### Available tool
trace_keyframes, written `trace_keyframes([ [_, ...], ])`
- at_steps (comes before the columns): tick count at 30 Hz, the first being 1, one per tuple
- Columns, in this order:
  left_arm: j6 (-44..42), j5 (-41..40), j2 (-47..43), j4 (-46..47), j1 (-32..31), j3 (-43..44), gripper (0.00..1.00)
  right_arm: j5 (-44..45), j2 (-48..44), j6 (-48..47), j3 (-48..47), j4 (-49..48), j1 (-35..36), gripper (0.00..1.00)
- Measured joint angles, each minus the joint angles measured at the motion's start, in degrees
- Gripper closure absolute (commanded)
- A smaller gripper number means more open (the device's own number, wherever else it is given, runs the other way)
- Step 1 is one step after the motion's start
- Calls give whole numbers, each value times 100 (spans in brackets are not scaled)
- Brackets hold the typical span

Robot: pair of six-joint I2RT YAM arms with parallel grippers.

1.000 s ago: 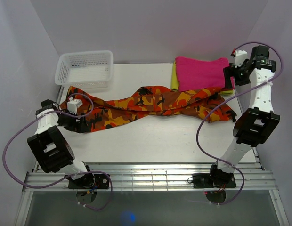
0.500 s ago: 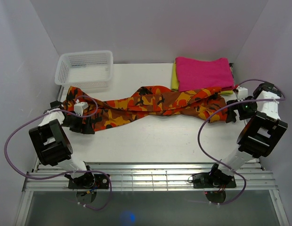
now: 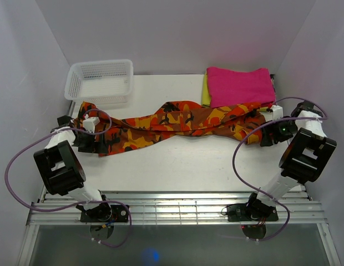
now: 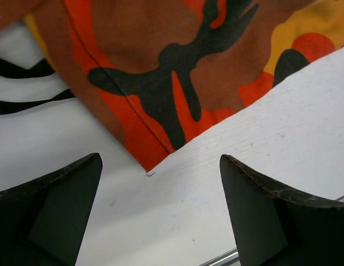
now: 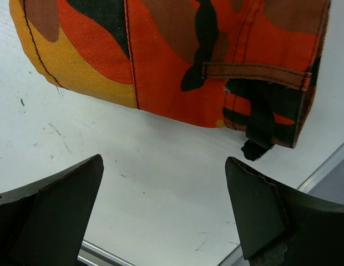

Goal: Fold and stack the trousers
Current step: Flatten the trousers out

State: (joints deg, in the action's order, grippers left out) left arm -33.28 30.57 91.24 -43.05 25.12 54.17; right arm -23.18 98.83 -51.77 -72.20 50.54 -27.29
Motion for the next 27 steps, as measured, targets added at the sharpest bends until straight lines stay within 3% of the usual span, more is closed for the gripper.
trace_keyframes([
  [5,286,-374,-293,142,0,142,2,-229,26,-81,114,-13,0,4],
  [10,522,-444,17,216,-2,192,2,-564,236,-160,114,59,0,2],
  [15,754,-417,439,334,-26,293,15,-726,330,-225,118,157,0,0],
  [20,970,-391,560,461,-66,339,38,-691,321,-221,153,142,0,0],
  [21,999,-382,592,501,-68,345,55,-680,297,-212,151,142,0,1],
  [23,1099,-354,695,566,-66,372,77,-638,227,-170,111,168,0,4],
  [24,1126,-315,782,586,-72,382,99,-579,160,-103,28,190,-2,8],
  [27,1259,-138,929,564,-66,457,100,-352,-55,90,-387,140,-17,10],
])
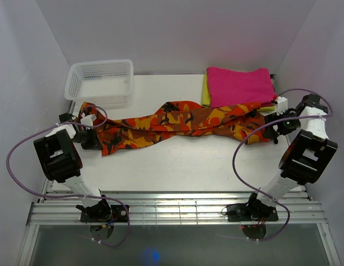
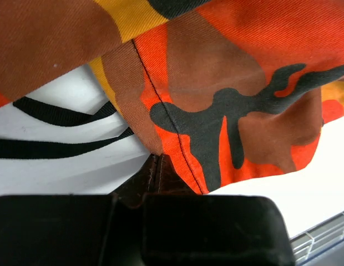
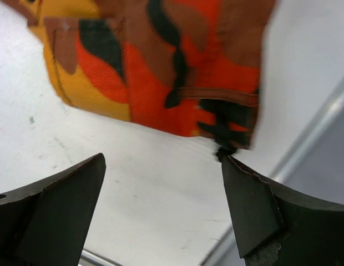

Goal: Fold and stack the trousers
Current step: Flatten the trousers out

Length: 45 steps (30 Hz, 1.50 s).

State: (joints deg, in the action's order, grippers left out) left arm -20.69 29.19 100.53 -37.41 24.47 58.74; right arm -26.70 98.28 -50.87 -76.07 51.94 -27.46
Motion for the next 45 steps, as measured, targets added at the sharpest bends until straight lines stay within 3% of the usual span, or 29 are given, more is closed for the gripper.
trace_keyframes([
  [7,133,114,219,-225,-11,256,100,728,-50,155,-975,-481,-136,10],
  [16,98,-57,400,-511,-33,590,100,503,1126,-190,-726,-428,-162,9],
  [18,83,-76,400,-549,-33,592,100,380,1255,-245,-649,-345,-129,1],
  [19,70,-79,400,-575,-33,592,100,299,1307,-280,-649,-275,-118,3],
  [21,37,-85,391,-616,-33,592,100,116,1390,-385,-662,-133,-101,19],
  [22,0,-103,374,-658,-33,592,100,-2,1429,-457,-675,-31,-101,42],
  [23,-57,-136,345,-710,-33,592,100,-138,1464,-529,-704,103,-101,52],
  [24,-133,-177,289,-776,-31,590,100,-243,1473,-579,-721,223,-101,71],
  [26,-297,-243,118,-935,11,588,100,-446,1464,-667,-778,494,-107,91],
  [30,-754,-214,-275,-1506,391,861,100,-691,1296,-660,-859,852,-210,92],
  [36,-1491,-144,-326,-2146,1320,2063,100,-841,887,-702,-1434,1637,-599,92],
  [45,-2503,-461,-299,-2581,1980,2673,100,-190,772,-1054,-1674,2190,-1128,92],
])
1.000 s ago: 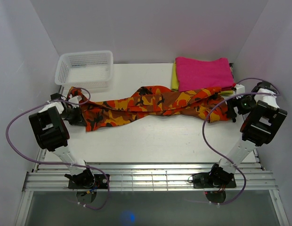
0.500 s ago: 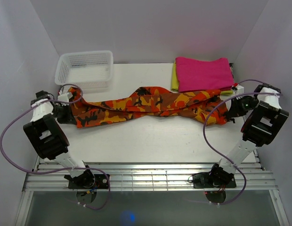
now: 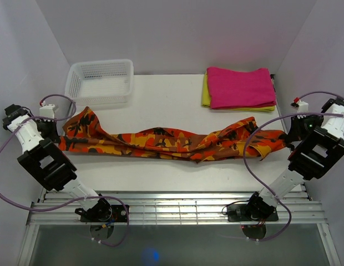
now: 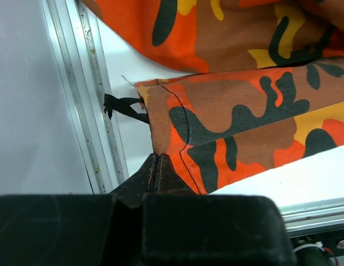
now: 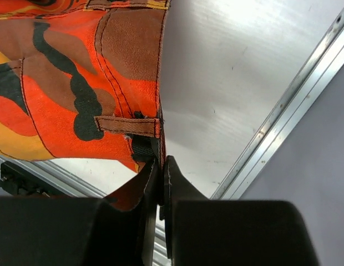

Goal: Fold and stack the trousers
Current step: Flatten the trousers out

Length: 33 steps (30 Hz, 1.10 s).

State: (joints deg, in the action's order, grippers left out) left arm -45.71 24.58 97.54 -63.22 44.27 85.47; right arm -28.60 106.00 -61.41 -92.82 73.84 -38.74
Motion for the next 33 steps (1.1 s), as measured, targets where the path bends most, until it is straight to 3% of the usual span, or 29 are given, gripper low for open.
trace_keyframes([
  [6,-448,-304,177,107,66,-175,100,411,-122,-212,675,-122,-326,92],
  [12,-741,-442,527,96,251,59,100,498,-122,-262,745,-52,-367,92],
  [20,-1952,-699,280,-144,527,-490,100,916,-627,-911,1878,-271,-560,92],
  [22,-2271,-859,120,-142,616,-907,100,1113,-914,-1158,2275,-402,-621,69],
  [23,-2391,-942,61,-164,636,-1080,93,1246,-1073,-1314,2465,-457,-647,55],
  [24,-2503,-1025,37,-223,662,-1207,71,1373,-1226,-1436,2614,-503,-664,32],
  [27,-2680,-1014,48,-398,684,-1222,49,1456,-1569,-1757,2656,-531,-693,8],
  [28,-2741,-946,48,-531,684,-1132,30,1384,-1637,-1843,2542,-487,-688,6],
  [29,-2804,-807,48,-669,684,-988,25,1270,-1685,-1906,2367,-483,-682,6],
  [33,-3023,-44,-52,-1082,662,-267,22,667,-1875,-2048,1412,-647,-369,5],
])
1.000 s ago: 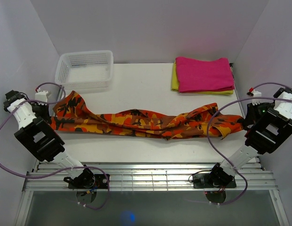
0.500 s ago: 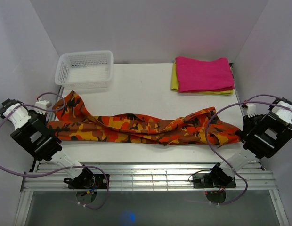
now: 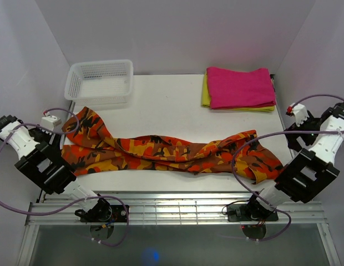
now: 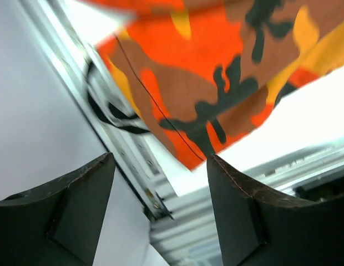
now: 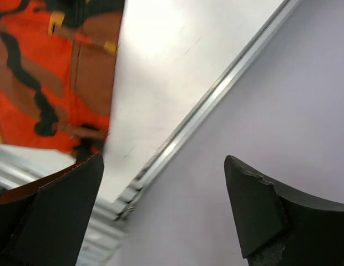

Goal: Fold and stack the trousers
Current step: Flatten the trousers out

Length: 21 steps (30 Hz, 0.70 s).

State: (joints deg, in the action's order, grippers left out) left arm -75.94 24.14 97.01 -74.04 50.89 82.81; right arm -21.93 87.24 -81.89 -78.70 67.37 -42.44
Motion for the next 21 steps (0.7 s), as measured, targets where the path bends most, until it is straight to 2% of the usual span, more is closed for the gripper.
trace_keyframes([
  [2,-46,391,-83,-72,-13,321,21,-201,-243,-15,-190,-225,378,5],
  [4,-15,809,-105,-133,-50,643,21,-216,-579,50,-94,-562,1132,4],
  [7,181,1268,-96,-131,-160,951,19,-188,-1093,103,605,-1294,2540,3],
  [10,577,1432,-22,111,-424,957,17,125,-1255,164,1429,-1904,3611,3],
  [16,1161,1484,634,767,-1056,953,16,577,-710,236,1845,-2608,4548,3],
  [18,966,1491,785,813,-1285,953,16,654,-699,138,1893,-2761,4697,2],
  [21,109,1600,824,704,-1598,953,16,734,-704,-153,1958,-2881,4850,2],
])
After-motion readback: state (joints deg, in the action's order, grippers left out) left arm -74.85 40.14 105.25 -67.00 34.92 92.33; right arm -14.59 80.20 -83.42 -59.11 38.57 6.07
